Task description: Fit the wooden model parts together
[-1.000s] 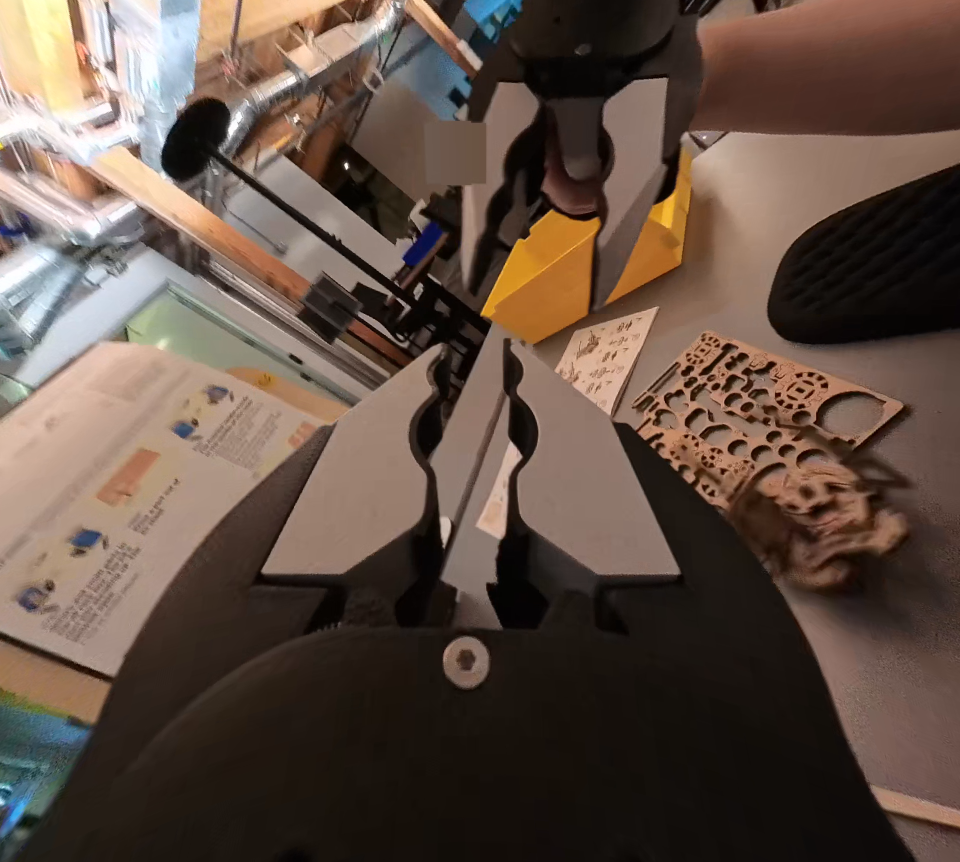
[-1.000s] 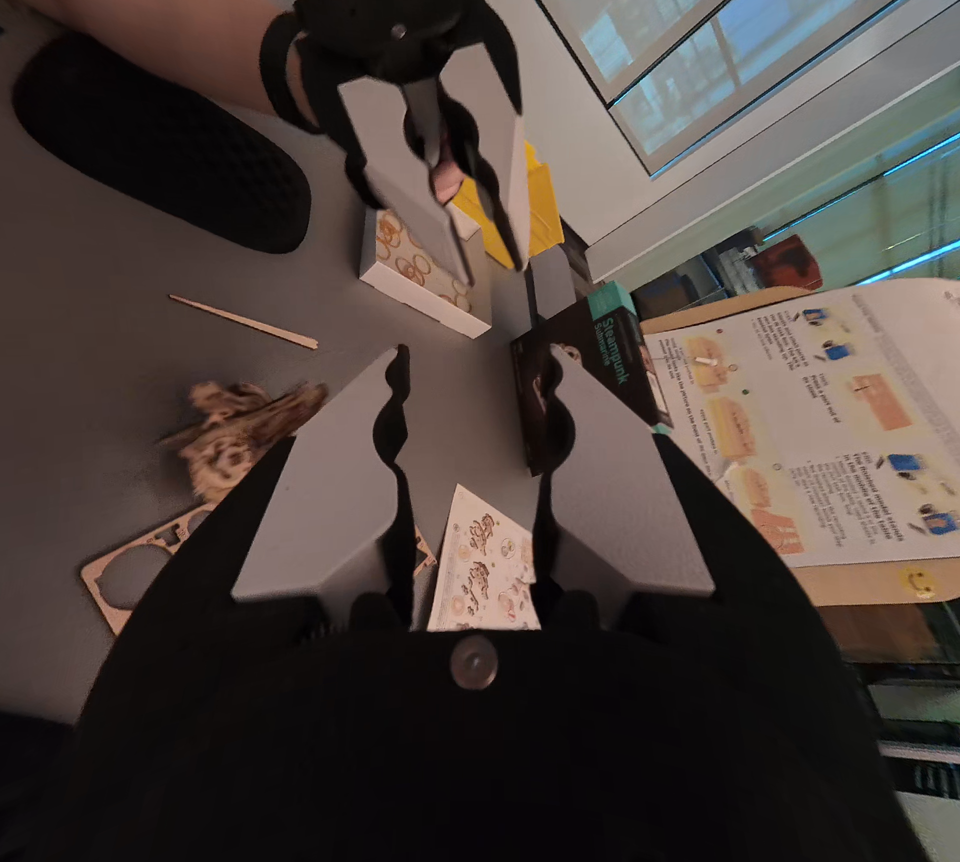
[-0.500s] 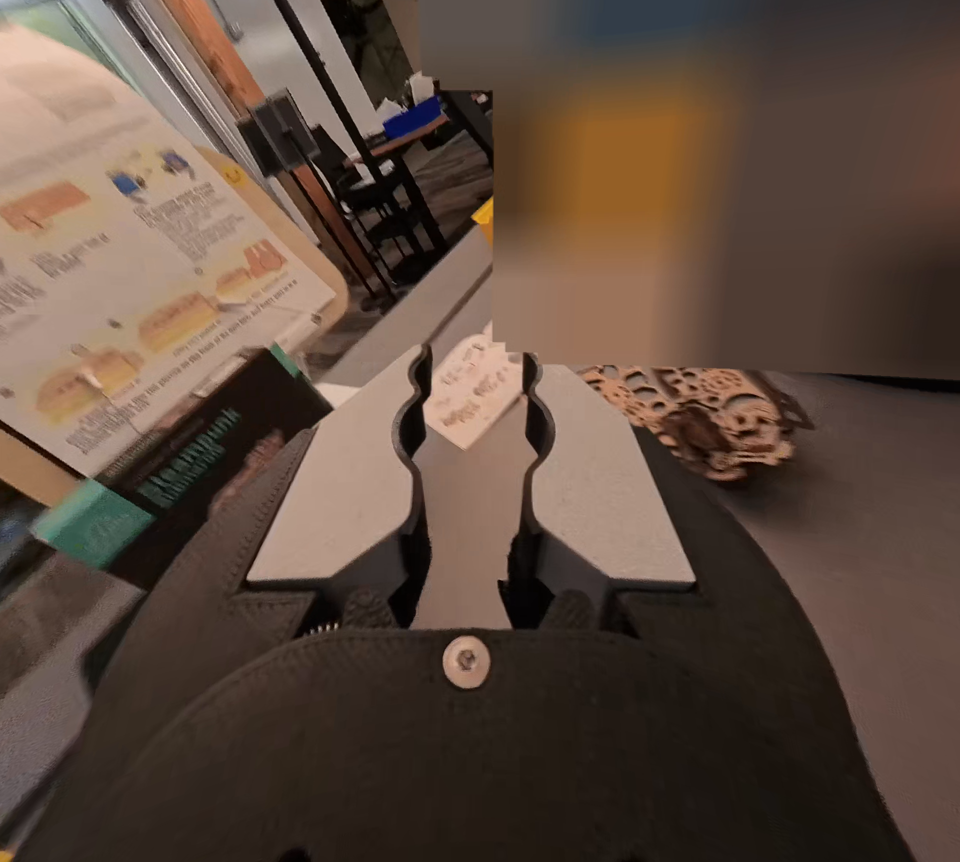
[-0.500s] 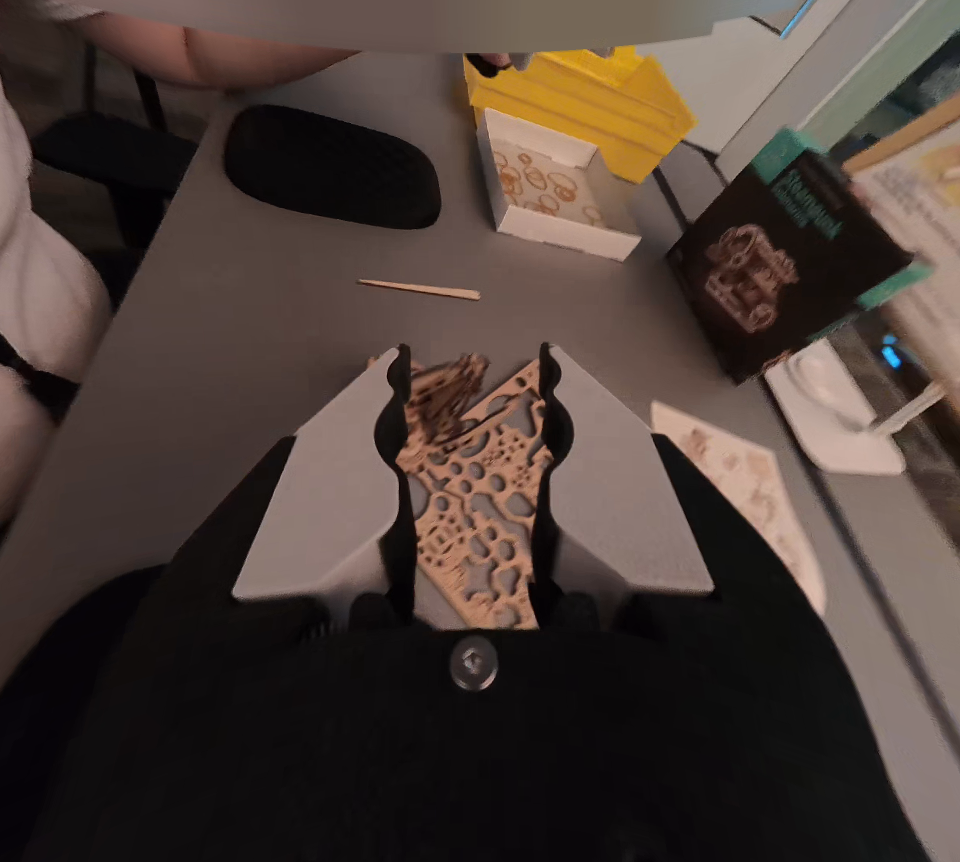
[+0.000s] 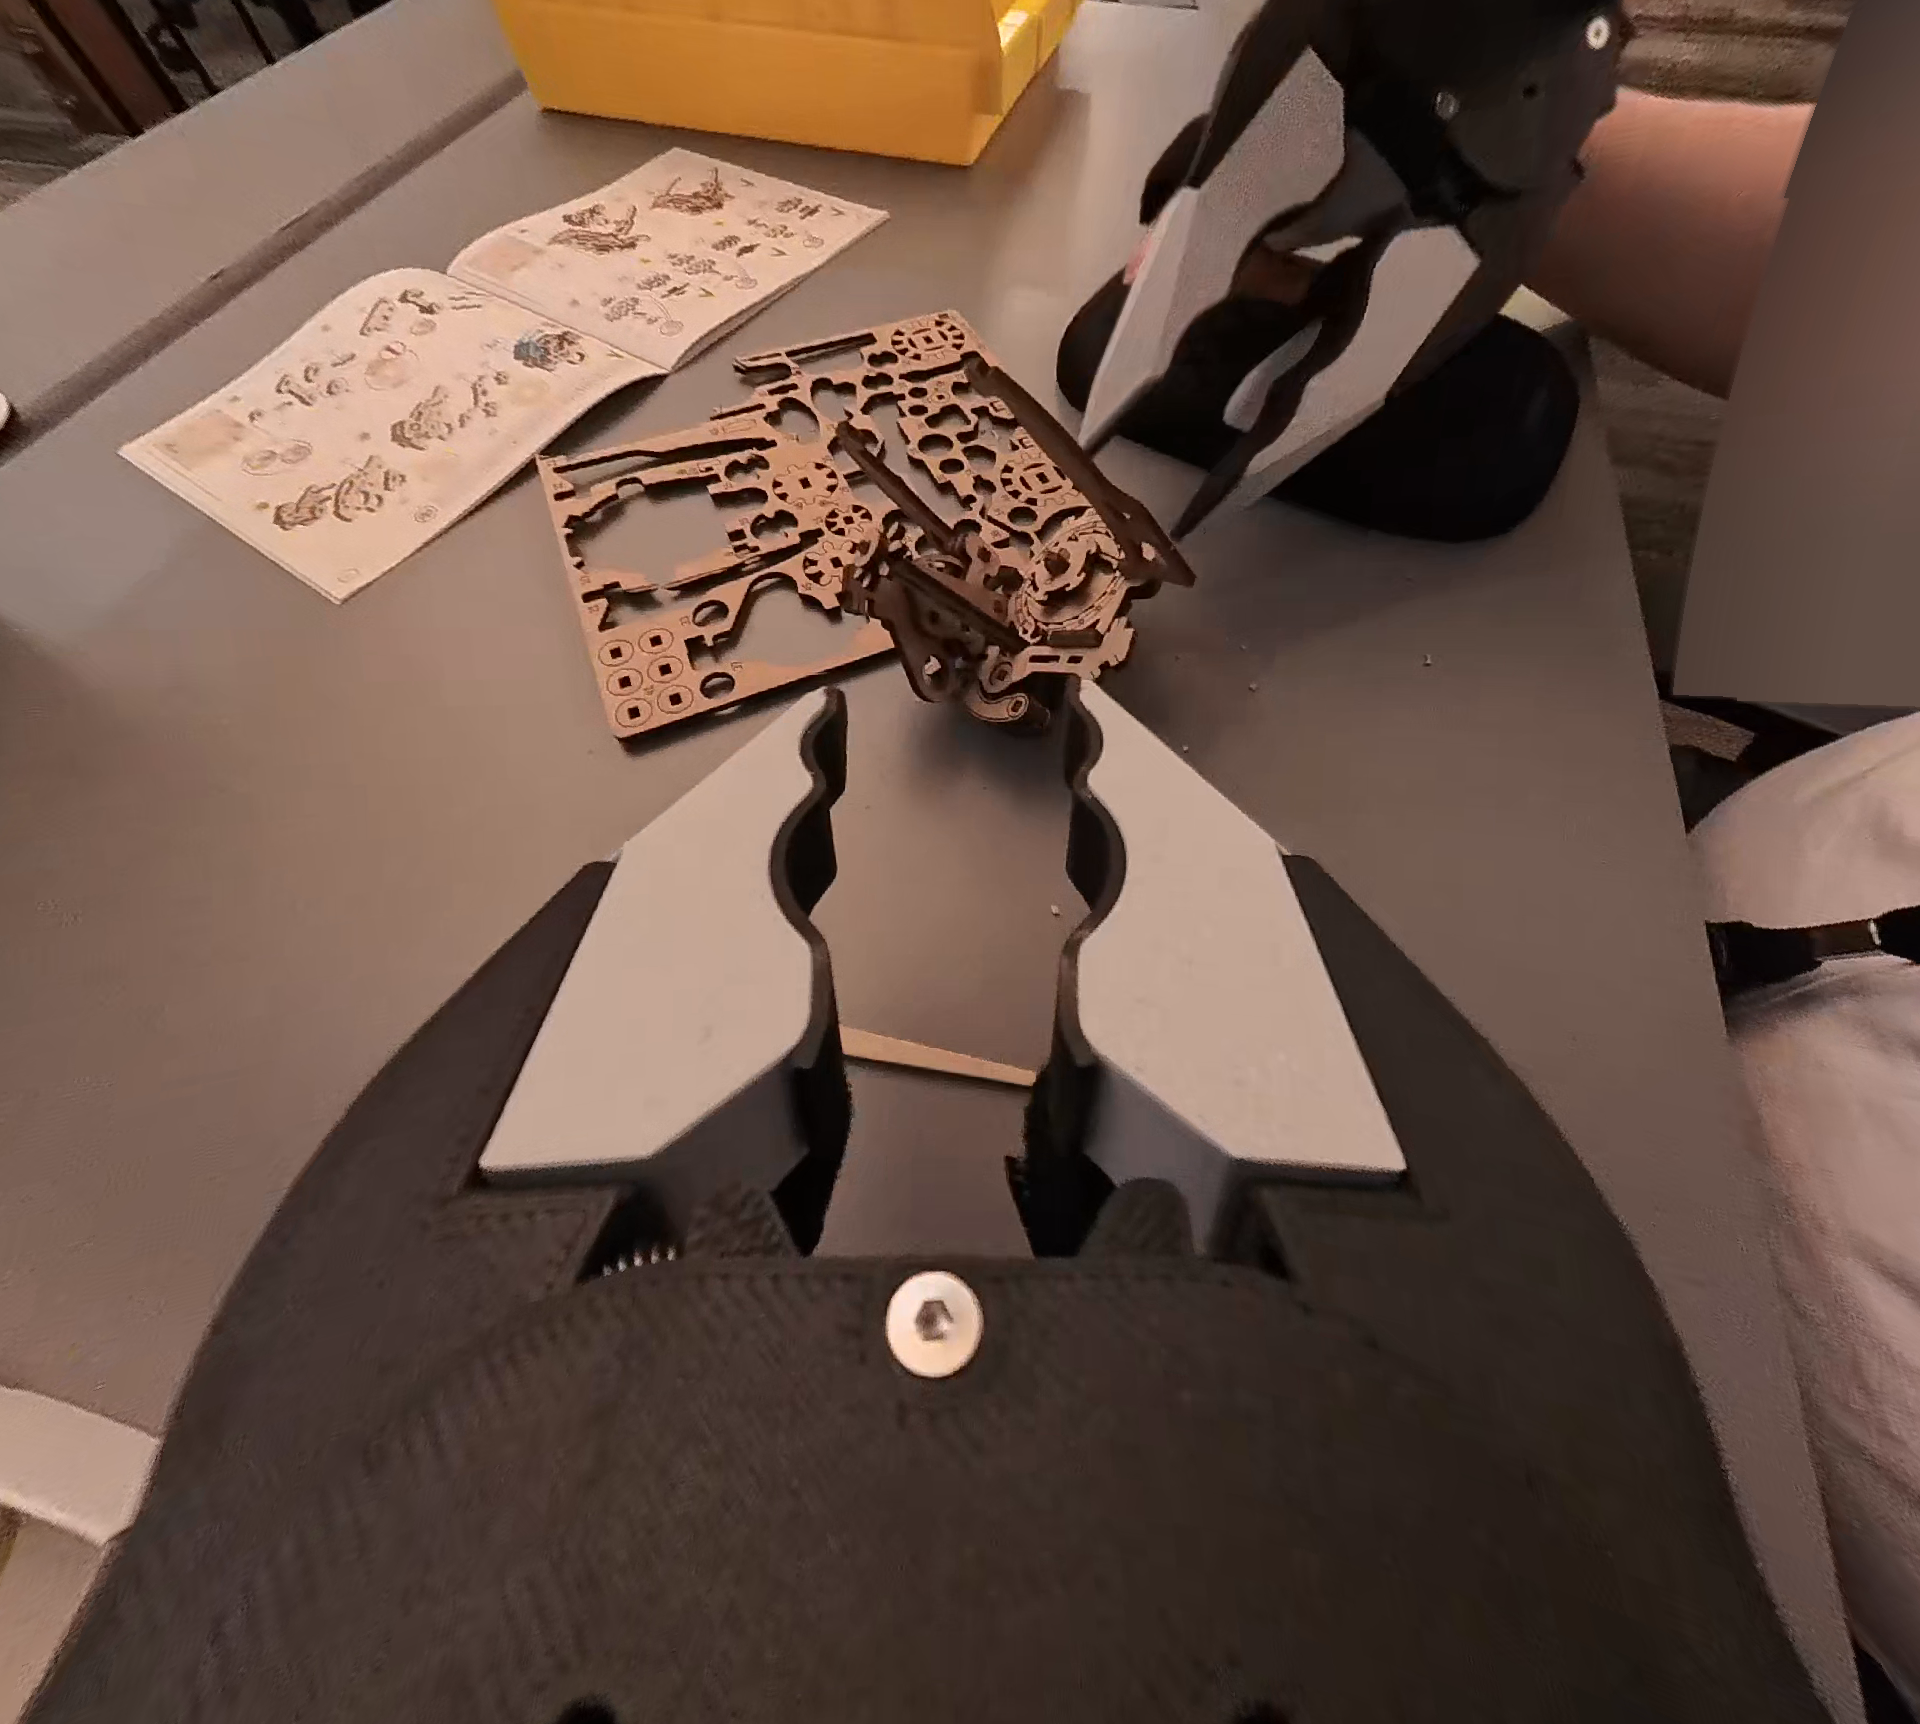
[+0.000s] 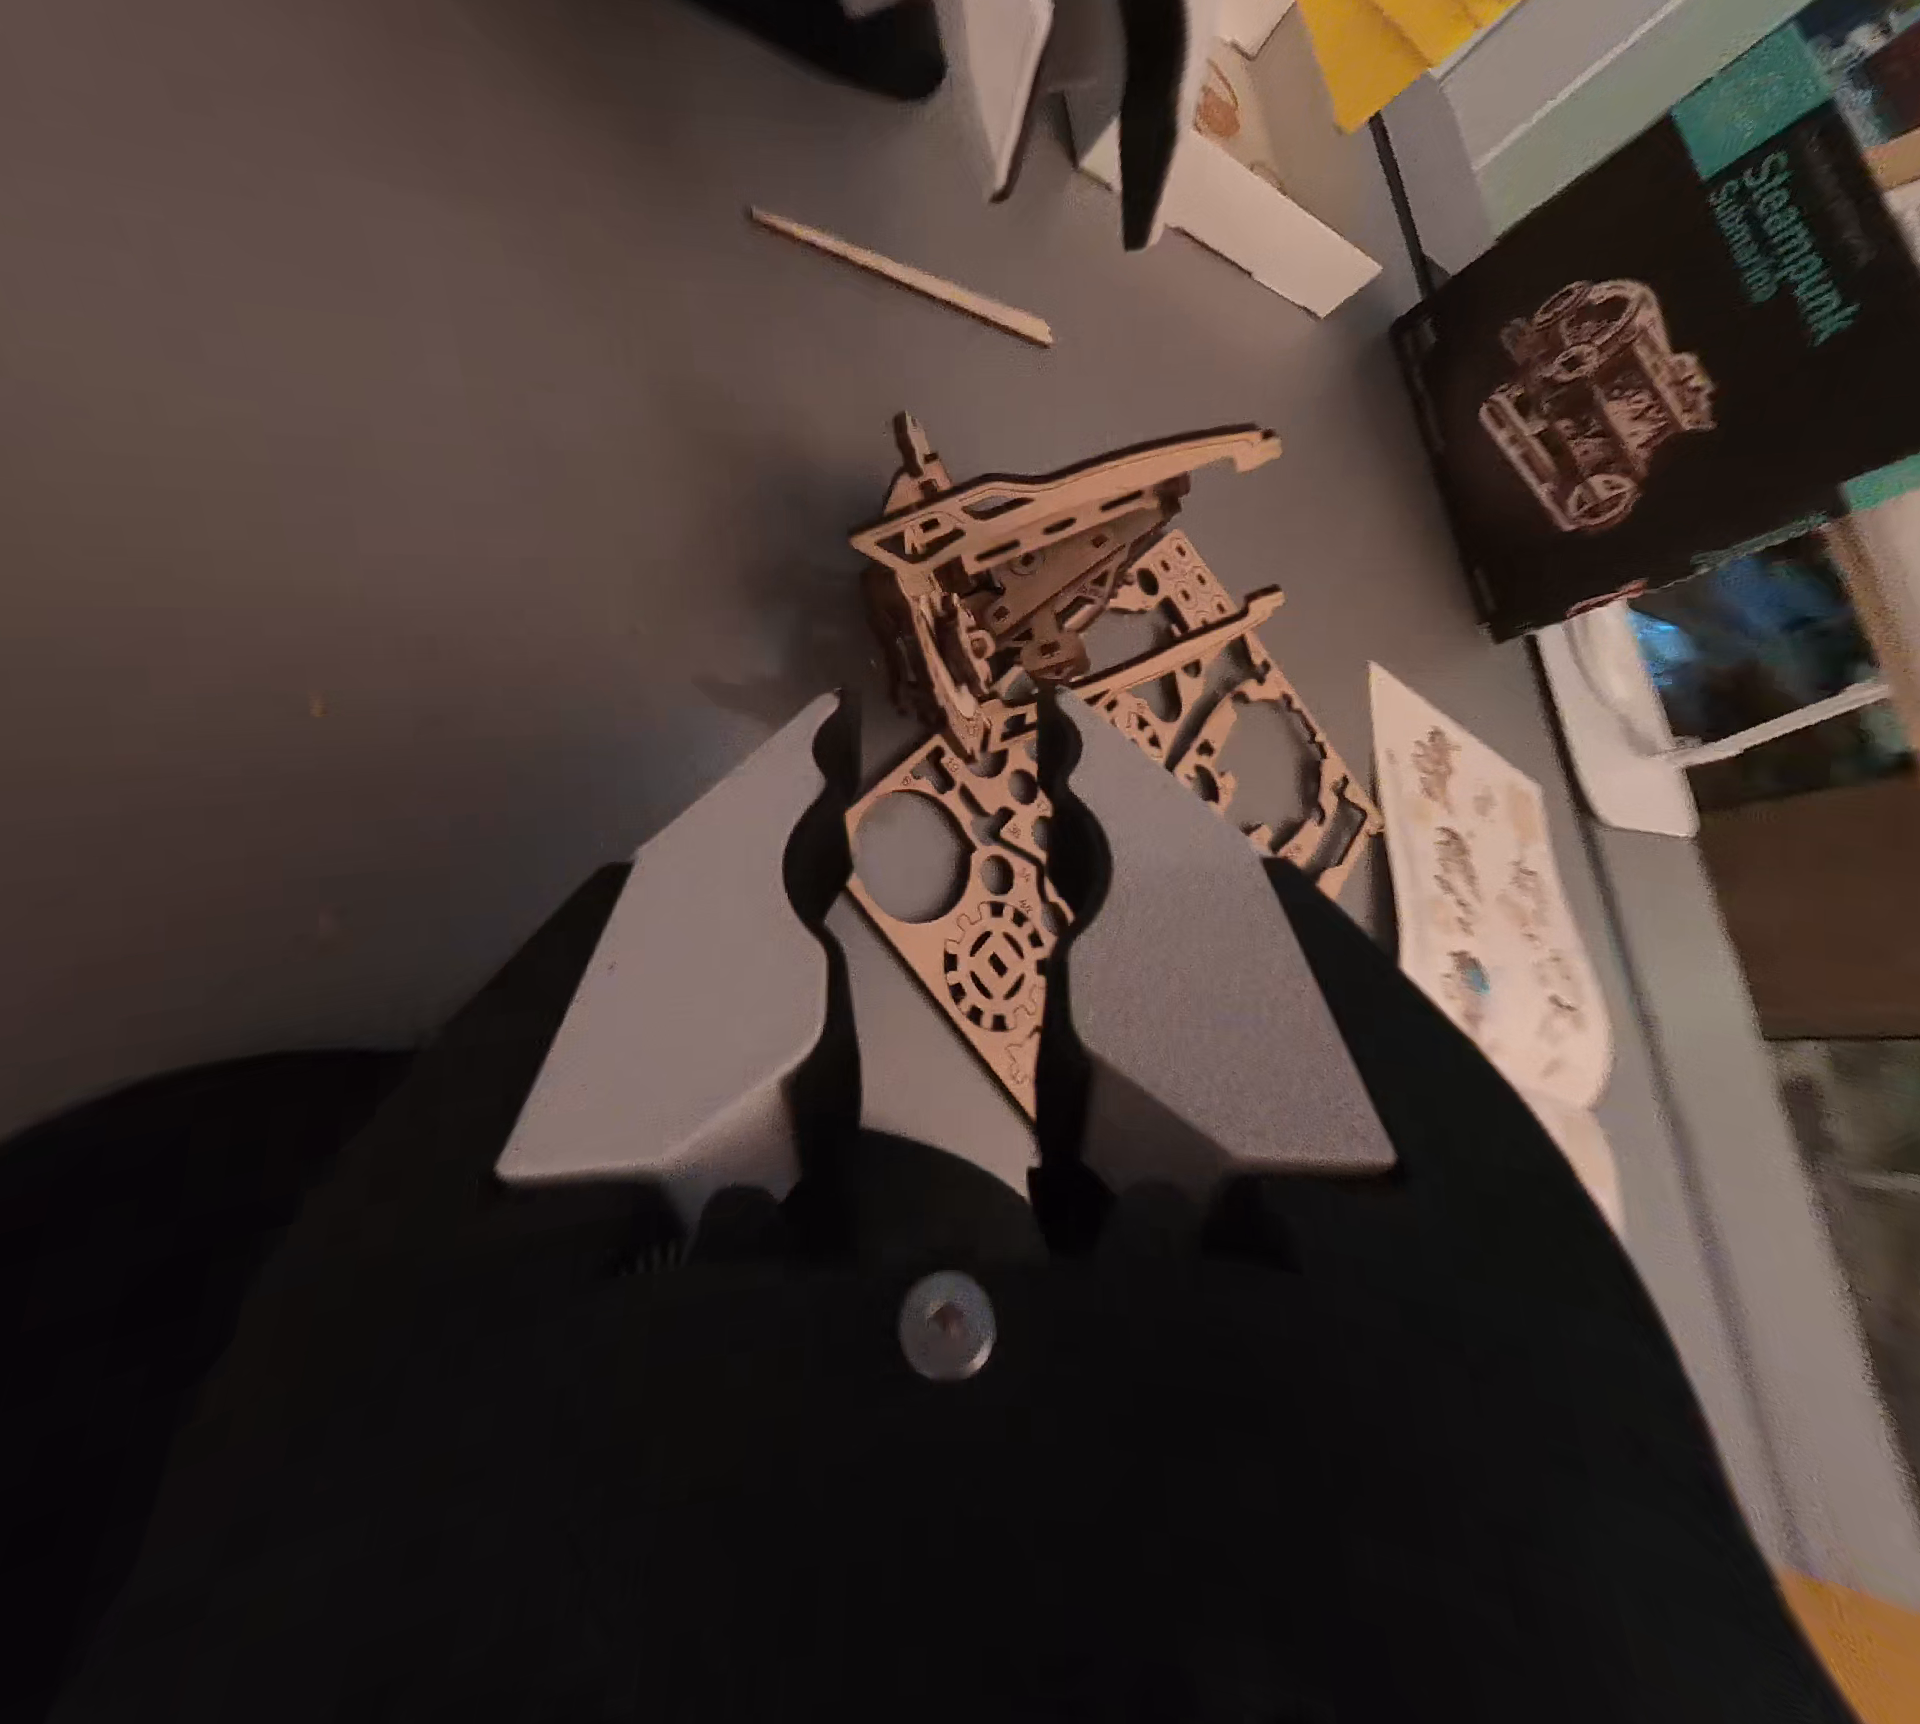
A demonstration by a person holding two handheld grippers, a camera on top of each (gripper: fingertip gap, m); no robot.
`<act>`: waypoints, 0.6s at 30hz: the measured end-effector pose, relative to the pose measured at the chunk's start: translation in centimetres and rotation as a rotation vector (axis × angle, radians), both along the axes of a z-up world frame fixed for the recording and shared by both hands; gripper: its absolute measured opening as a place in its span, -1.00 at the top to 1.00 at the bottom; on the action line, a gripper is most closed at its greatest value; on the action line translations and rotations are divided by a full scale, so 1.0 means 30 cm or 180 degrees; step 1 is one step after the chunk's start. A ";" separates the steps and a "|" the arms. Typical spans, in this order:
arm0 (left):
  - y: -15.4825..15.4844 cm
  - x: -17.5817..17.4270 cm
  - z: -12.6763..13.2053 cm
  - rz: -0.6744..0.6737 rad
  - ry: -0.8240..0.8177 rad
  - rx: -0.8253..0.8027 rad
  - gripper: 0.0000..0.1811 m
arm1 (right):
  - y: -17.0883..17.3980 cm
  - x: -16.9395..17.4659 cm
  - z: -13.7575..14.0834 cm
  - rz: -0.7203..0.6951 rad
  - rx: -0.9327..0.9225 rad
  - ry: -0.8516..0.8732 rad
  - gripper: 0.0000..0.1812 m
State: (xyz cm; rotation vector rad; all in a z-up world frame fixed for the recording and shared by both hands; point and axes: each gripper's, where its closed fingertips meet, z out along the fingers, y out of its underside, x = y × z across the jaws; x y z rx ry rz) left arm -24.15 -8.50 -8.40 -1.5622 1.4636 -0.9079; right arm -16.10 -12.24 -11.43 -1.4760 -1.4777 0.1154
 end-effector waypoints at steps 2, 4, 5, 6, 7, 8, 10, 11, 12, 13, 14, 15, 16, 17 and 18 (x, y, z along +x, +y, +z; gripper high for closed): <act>0.003 0.006 0.002 -0.0003 -0.0017 0.0018 0.56 | 0.012 -0.008 -0.026 -0.0022 0.0155 -0.0252 0.68; 0.010 0.007 0.003 0.0020 -0.0037 0.0013 0.57 | 0.024 -0.015 -0.046 -0.0044 0.0290 -0.0443 0.76; 0.013 0.007 0.001 0.0028 -0.0041 0.0013 0.58 | 0.027 -0.016 -0.062 -0.0038 0.0290 -0.0539 0.77; 0.017 0.005 -0.001 0.0036 -0.0041 0.0013 0.58 | 0.029 -0.016 -0.076 -0.0039 0.0285 -0.0626 0.79; 0.020 0.003 -0.003 0.0048 -0.0039 0.0012 0.59 | 0.034 -0.020 -0.075 -0.0036 0.0356 -0.0656 0.87; 0.023 0.001 -0.004 0.0058 -0.0046 0.0003 0.59 | 0.033 -0.026 -0.071 -0.0002 0.0417 -0.0668 0.87; 0.027 -0.001 -0.003 0.0080 -0.0076 -0.0038 0.60 | 0.030 -0.038 -0.044 0.0041 0.0651 -0.0692 0.89; 0.030 -0.003 -0.001 0.0095 -0.0106 -0.0074 0.60 | 0.033 -0.039 -0.025 0.0026 0.0843 -0.0736 0.99; 0.033 -0.005 0.001 0.0107 -0.0140 -0.0128 0.60 | 0.040 -0.037 -0.003 -0.0001 0.1070 -0.0809 0.99; 0.034 -0.006 0.002 0.0107 -0.0175 -0.0199 0.59 | 0.045 -0.036 0.019 -0.0023 0.1304 -0.0878 0.99; 0.035 -0.008 0.005 0.0101 -0.0212 -0.0277 0.58 | 0.047 -0.039 0.037 -0.0018 0.1479 -0.0921 0.99; 0.038 -0.009 0.008 0.0103 -0.0248 -0.0355 0.58 | 0.045 -0.044 0.049 -0.0010 0.1581 -0.0939 0.99; 0.042 -0.010 0.013 0.0118 -0.0286 -0.0436 0.58 | 0.045 -0.049 0.071 -0.0035 0.1727 -0.0915 0.99; 0.046 -0.010 0.020 0.0130 -0.0343 -0.0533 0.57 | 0.044 -0.054 0.101 -0.0061 0.1937 -0.0885 0.99; 0.045 -0.009 0.034 0.0115 -0.0435 -0.0663 0.57 | 0.042 -0.060 0.128 -0.0069 0.2157 -0.0888 0.99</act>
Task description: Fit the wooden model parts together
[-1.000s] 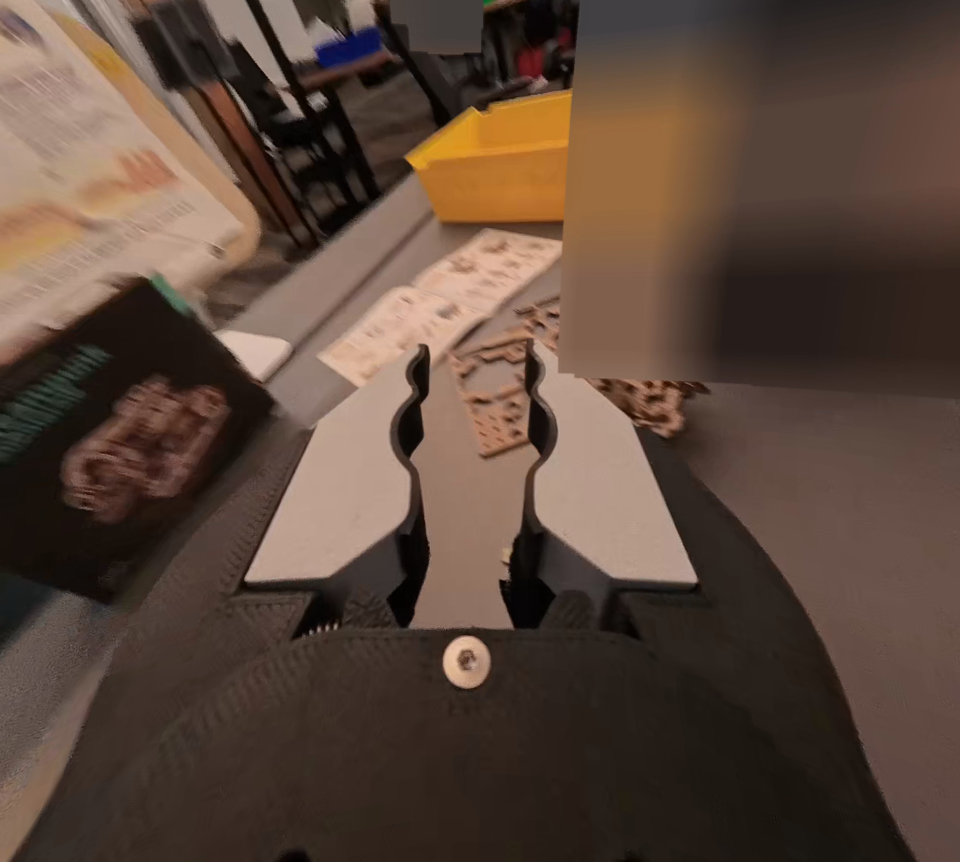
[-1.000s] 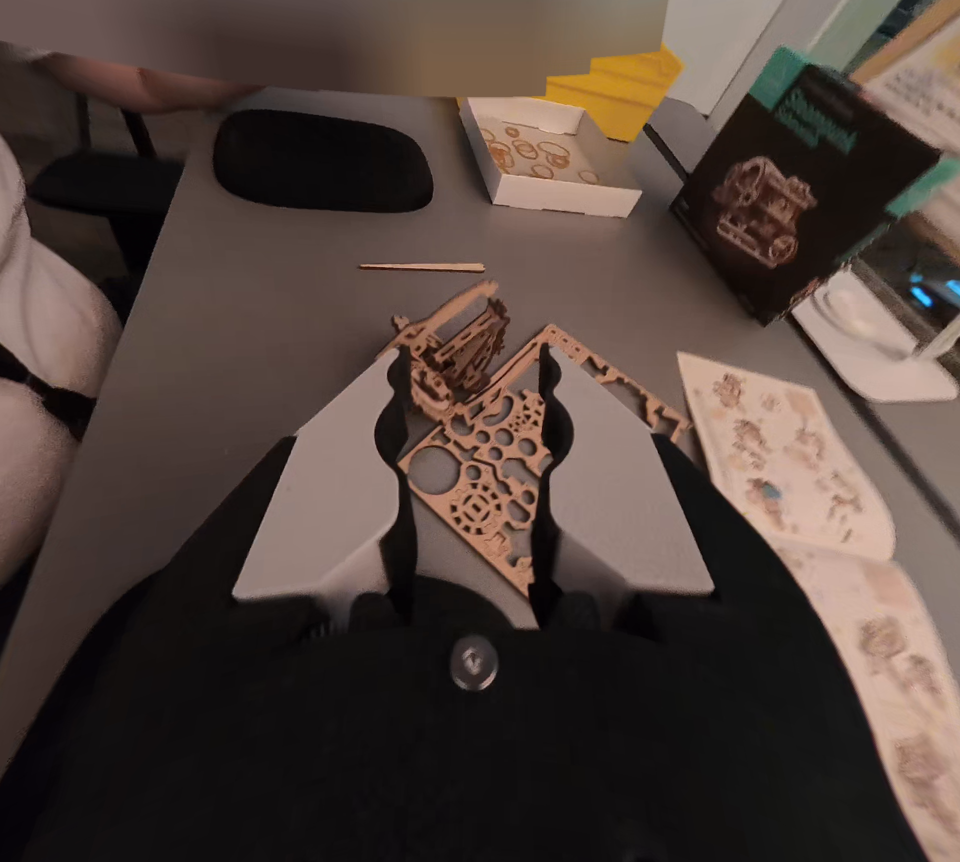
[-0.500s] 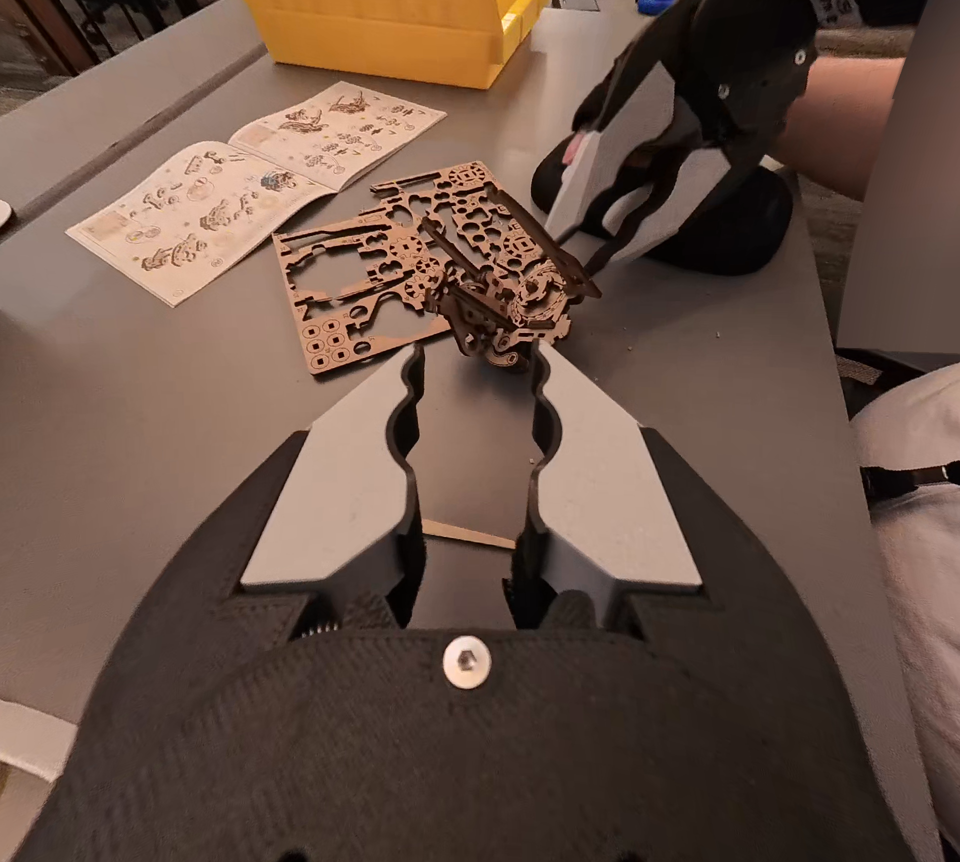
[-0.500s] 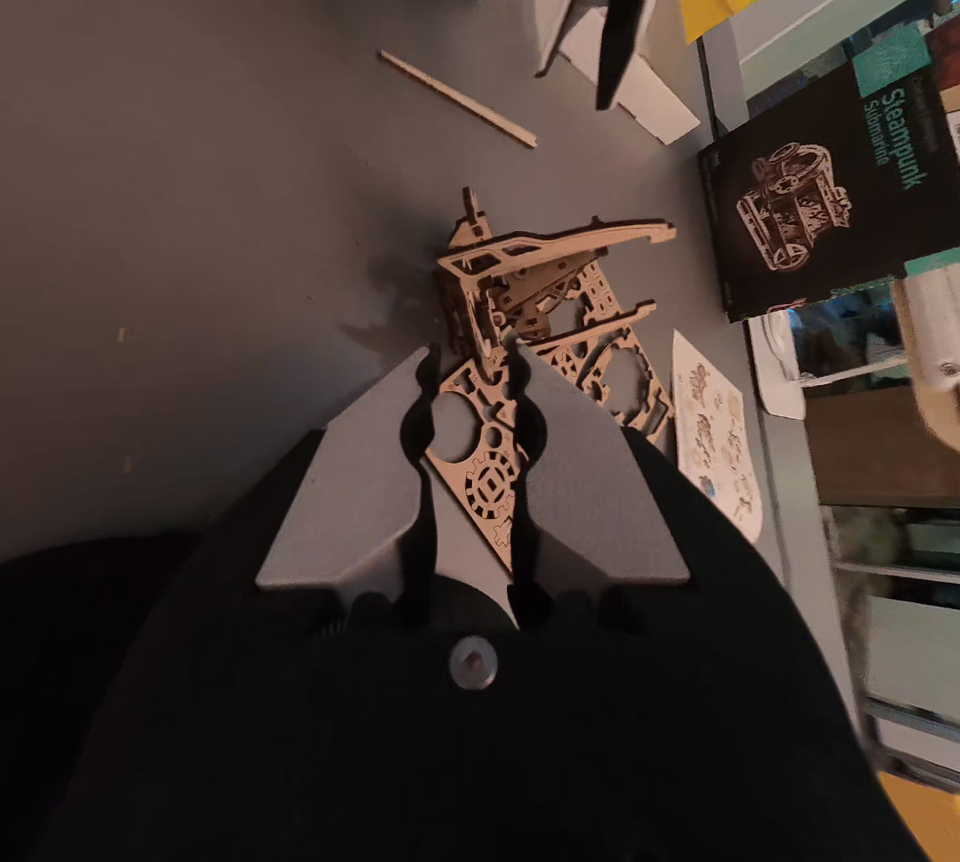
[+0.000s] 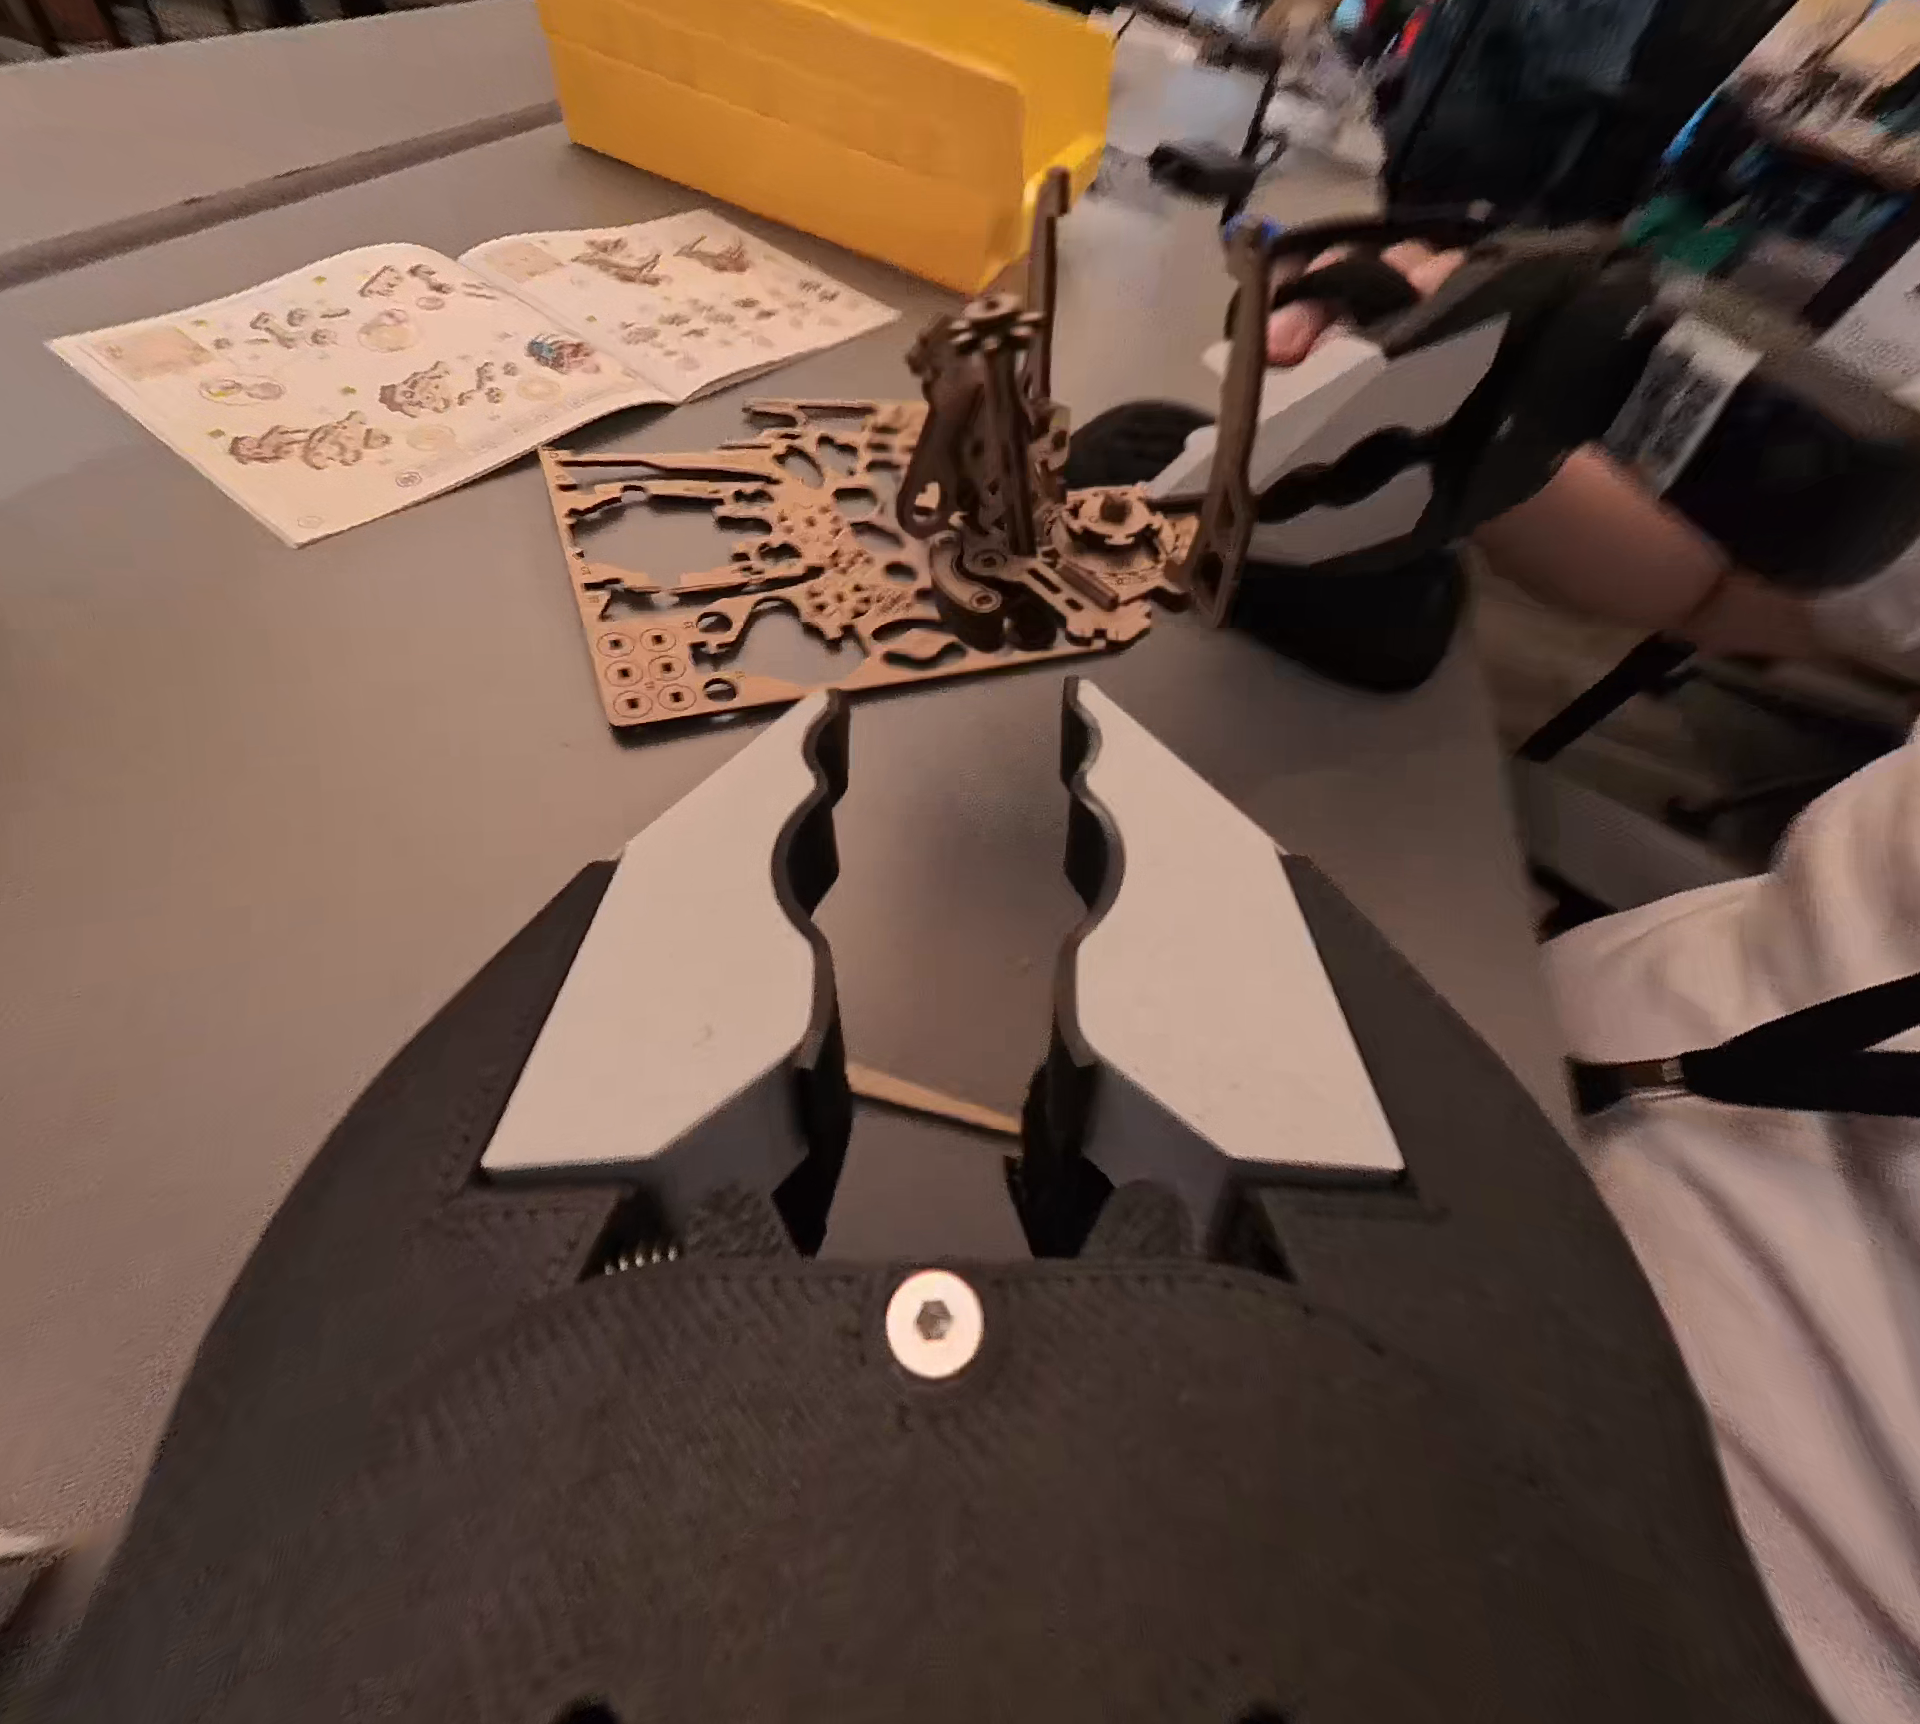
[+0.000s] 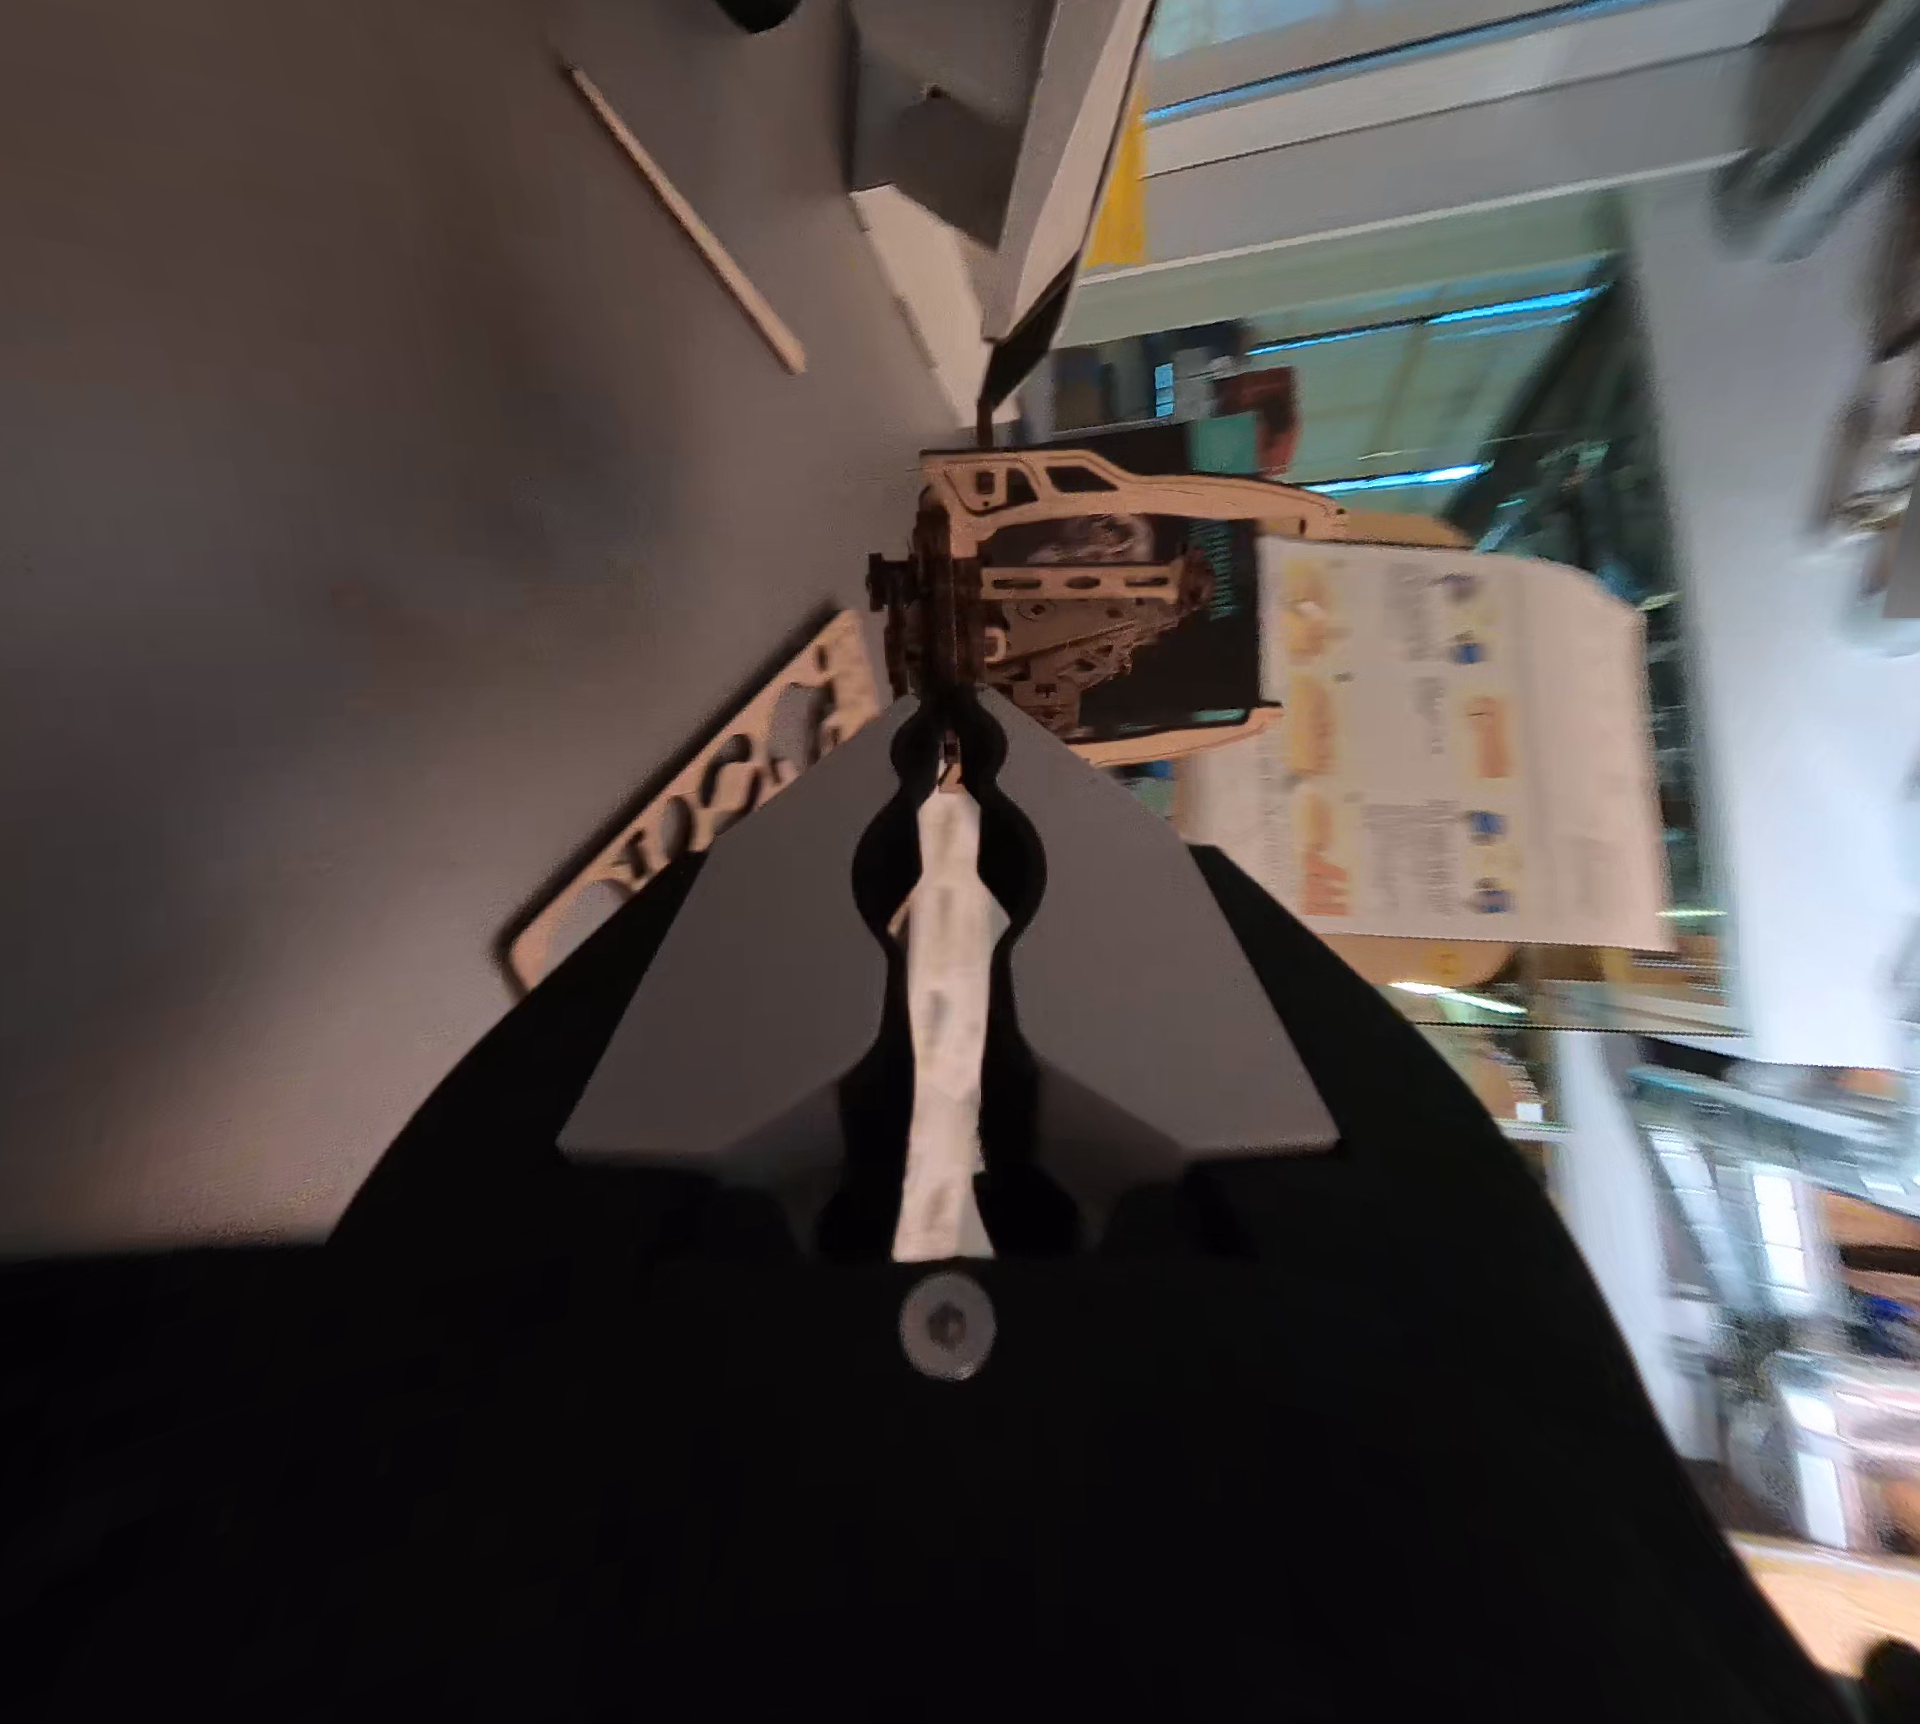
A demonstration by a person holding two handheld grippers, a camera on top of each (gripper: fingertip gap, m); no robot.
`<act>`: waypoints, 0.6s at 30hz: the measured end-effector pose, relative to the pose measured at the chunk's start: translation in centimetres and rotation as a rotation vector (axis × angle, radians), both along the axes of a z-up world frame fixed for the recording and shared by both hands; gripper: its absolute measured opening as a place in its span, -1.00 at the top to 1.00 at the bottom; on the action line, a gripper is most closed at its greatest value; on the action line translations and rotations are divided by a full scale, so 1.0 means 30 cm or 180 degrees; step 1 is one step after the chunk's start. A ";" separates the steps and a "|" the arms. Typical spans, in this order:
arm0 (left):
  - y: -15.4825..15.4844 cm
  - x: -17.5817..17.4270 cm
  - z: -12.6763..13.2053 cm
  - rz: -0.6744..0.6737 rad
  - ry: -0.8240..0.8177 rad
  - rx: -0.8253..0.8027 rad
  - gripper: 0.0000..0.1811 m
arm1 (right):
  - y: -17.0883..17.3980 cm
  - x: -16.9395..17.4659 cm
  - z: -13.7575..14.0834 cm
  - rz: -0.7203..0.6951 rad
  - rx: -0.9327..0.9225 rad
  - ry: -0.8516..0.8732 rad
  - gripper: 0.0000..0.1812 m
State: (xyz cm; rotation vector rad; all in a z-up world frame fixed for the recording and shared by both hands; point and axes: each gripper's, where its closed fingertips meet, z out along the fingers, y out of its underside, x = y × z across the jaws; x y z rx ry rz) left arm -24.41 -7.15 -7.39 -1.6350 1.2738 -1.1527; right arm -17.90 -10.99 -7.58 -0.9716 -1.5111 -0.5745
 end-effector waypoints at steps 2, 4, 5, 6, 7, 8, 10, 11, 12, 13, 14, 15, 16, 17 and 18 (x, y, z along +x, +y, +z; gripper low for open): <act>-0.011 0.003 0.034 -0.0092 -0.0244 -0.0350 0.59 | -0.012 -0.015 0.058 0.0066 0.0452 -0.0019 0.99; -0.023 0.003 0.069 -0.0232 -0.0446 -0.0771 0.60 | -0.030 -0.033 0.097 0.0171 0.0757 -0.0049 0.99; -0.032 0.003 0.089 -0.0331 -0.0547 -0.0984 0.60 | -0.035 -0.039 0.114 0.0194 0.0872 -0.0047 0.99; -0.046 0.001 0.114 -0.0463 -0.0659 -0.1175 0.61 | -0.038 -0.043 0.124 0.0207 0.0964 -0.0064 0.99; -0.057 0.000 0.135 -0.0559 -0.0748 -0.1340 0.63 | -0.037 -0.046 0.129 0.0206 0.1037 -0.0108 0.99; -0.063 0.000 0.150 -0.0626 -0.0806 -0.1470 0.65 | -0.037 -0.047 0.136 0.0201 0.1126 -0.0144 0.99; -0.064 0.002 0.163 -0.0666 -0.0851 -0.1651 0.71 | -0.042 -0.055 0.143 0.0242 0.1255 -0.0189 0.99; -0.059 0.006 0.158 -0.0646 -0.0829 -0.1704 0.70 | -0.047 -0.062 0.146 0.0269 0.1301 -0.0200 0.99; -0.056 0.011 0.154 -0.0635 -0.0810 -0.1751 0.69 | -0.053 -0.068 0.151 0.0294 0.1361 -0.0206 0.99; -0.058 0.015 0.153 -0.0656 -0.0802 -0.1820 0.69 | -0.060 -0.075 0.156 0.0318 0.1429 -0.0219 0.99; -0.065 0.017 0.157 -0.0714 -0.0813 -0.1913 0.70 | -0.062 -0.080 0.157 0.0325 0.1484 -0.0251 0.99; -0.075 0.019 0.163 -0.0785 -0.0828 -0.2017 0.71 | -0.062 -0.082 0.158 0.0324 0.1536 -0.0279 0.99; -0.083 0.022 0.167 -0.0850 -0.0841 -0.2117 0.71 | -0.064 -0.086 0.154 0.0361 0.1572 -0.0312 0.98; -0.088 0.024 0.171 -0.0911 -0.0858 -0.2194 0.70 | -0.069 -0.090 0.148 0.0415 0.1600 -0.0352 0.98; -0.090 0.027 0.170 -0.0938 -0.0855 -0.2239 0.70 | -0.070 -0.093 0.142 0.0448 0.1628 -0.0392 0.98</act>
